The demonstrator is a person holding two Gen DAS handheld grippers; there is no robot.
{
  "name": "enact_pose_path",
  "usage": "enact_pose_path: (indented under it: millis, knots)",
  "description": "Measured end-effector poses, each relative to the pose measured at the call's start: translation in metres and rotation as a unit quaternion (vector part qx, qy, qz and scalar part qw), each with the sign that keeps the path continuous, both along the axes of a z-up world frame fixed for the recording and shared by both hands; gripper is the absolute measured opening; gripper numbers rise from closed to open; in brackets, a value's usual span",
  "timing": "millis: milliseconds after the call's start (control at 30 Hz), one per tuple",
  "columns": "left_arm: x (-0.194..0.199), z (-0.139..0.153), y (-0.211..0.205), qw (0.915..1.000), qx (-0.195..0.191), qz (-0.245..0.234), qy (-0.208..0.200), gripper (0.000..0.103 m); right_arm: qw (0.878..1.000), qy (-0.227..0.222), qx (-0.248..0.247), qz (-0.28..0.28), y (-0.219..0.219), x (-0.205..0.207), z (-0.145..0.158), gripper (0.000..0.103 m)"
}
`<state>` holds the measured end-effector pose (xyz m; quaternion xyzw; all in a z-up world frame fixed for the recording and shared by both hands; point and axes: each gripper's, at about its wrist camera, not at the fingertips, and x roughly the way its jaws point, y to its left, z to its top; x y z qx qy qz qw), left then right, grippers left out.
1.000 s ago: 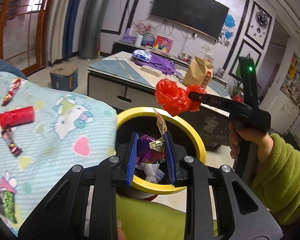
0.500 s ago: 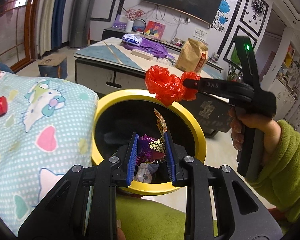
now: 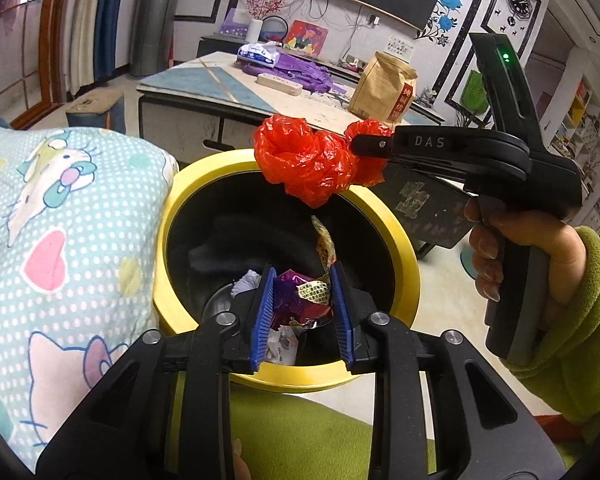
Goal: Collect trash
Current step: 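Open the left tool over the bin while the right tool releases the red bag, then move both open tools back to the blue glove and chocolate bar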
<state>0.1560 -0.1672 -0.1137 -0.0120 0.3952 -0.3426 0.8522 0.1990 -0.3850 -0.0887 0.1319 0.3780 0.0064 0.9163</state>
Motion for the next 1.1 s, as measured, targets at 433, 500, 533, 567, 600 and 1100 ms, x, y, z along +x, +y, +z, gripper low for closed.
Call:
enact_pose_path:
  millis: [433,500,533,567,600,1100]
  knots:
    - [0.002,0.005,0.014,0.9991,-0.005,0.041,-0.002,0.084,1.000,-0.010,0.009,-0.017,-0.005,-0.003,0.004,0.050]
    - [0.001,0.009,0.020,0.9986,-0.008,0.052,-0.006,0.092,1.000,-0.013,0.009,-0.020,-0.005,-0.003,0.006,0.054]
    - [0.001,0.011,0.022,0.9985,-0.011,0.054,-0.005,0.092,1.000,-0.015,0.009,-0.019,-0.005,-0.004,0.007,0.054]
    - [0.001,0.012,0.025,0.9983,-0.013,0.057,-0.006,0.092,1.000,-0.018,0.008,-0.020,-0.004,-0.004,0.008,0.056]
    - [0.000,0.015,0.028,0.9979,-0.014,0.062,-0.008,0.092,1.000,-0.020,0.007,-0.020,-0.003,-0.005,0.010,0.057]
    - [-0.014,0.050,0.074,0.9873,0.004,0.143,-0.070,0.092,0.998,-0.058,-0.004,0.022,0.032,-0.017,0.037,0.063]
